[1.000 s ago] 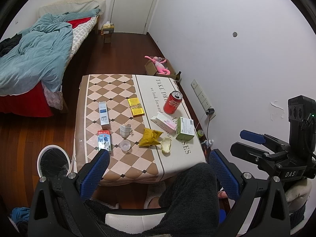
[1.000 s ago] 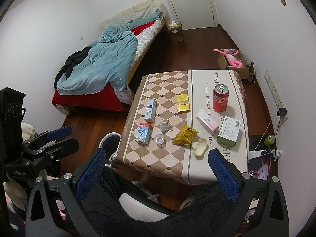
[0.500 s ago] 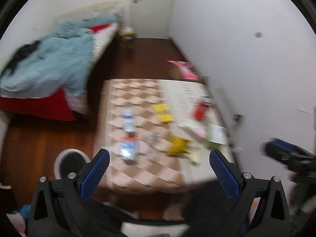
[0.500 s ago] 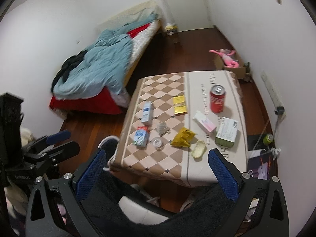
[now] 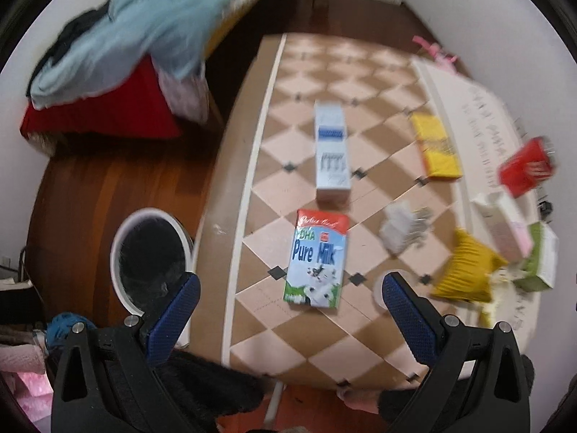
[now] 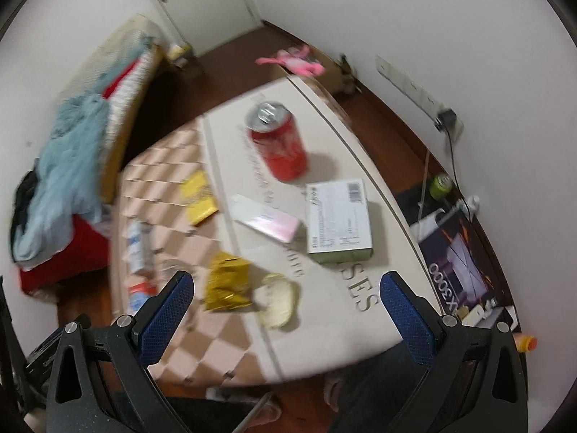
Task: Collect trash
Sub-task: 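Grasp the Pure Milk carton with the left tool while the right tool grasps the white medicine box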
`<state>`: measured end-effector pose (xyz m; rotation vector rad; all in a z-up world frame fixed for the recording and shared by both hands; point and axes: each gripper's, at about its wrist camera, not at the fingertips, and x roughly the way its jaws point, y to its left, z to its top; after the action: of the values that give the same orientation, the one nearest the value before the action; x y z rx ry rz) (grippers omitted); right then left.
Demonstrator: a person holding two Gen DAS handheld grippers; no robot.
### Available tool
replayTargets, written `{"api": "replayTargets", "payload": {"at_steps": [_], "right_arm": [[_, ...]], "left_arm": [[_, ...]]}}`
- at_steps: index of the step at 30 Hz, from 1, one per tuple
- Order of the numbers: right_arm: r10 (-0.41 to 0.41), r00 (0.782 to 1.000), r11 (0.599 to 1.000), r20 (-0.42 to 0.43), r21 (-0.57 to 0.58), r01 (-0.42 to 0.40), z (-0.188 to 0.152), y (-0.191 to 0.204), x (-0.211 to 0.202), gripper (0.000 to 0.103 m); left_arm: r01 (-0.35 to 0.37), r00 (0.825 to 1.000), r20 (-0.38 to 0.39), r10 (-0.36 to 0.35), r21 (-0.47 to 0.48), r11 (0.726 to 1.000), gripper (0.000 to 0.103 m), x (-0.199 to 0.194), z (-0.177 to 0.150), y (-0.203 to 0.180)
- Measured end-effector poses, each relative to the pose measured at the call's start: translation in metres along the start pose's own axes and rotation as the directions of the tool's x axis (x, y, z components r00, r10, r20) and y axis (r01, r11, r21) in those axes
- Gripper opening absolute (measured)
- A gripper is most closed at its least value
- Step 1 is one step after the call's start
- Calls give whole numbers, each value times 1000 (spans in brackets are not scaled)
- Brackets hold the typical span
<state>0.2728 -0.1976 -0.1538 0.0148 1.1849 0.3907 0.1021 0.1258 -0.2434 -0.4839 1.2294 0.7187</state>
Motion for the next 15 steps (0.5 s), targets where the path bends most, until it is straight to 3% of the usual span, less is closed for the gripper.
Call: {"api": "replayTargets", "payload": {"at_steps": [5,11,13,15], "right_arm": [[-63,995,997,-77,34,65,15,-12,61,103],[-128,984,991,-126,30,133,35,-23,109,103],[-138,980,989,-143,29,143,40,-26,121,103],[-133,977,990,-164,30,140,44,-28,132,103]], "left_arm": [[17,992,-126,-16,12,1000,103,58,5,-5],[52,985,-167,-45,40,998,102,84,0,-17],[52,985,-167,-43,49,997,88,88,-2,-20],[58,985,-164,-50,48,997,81,93,-1,-24]]}}
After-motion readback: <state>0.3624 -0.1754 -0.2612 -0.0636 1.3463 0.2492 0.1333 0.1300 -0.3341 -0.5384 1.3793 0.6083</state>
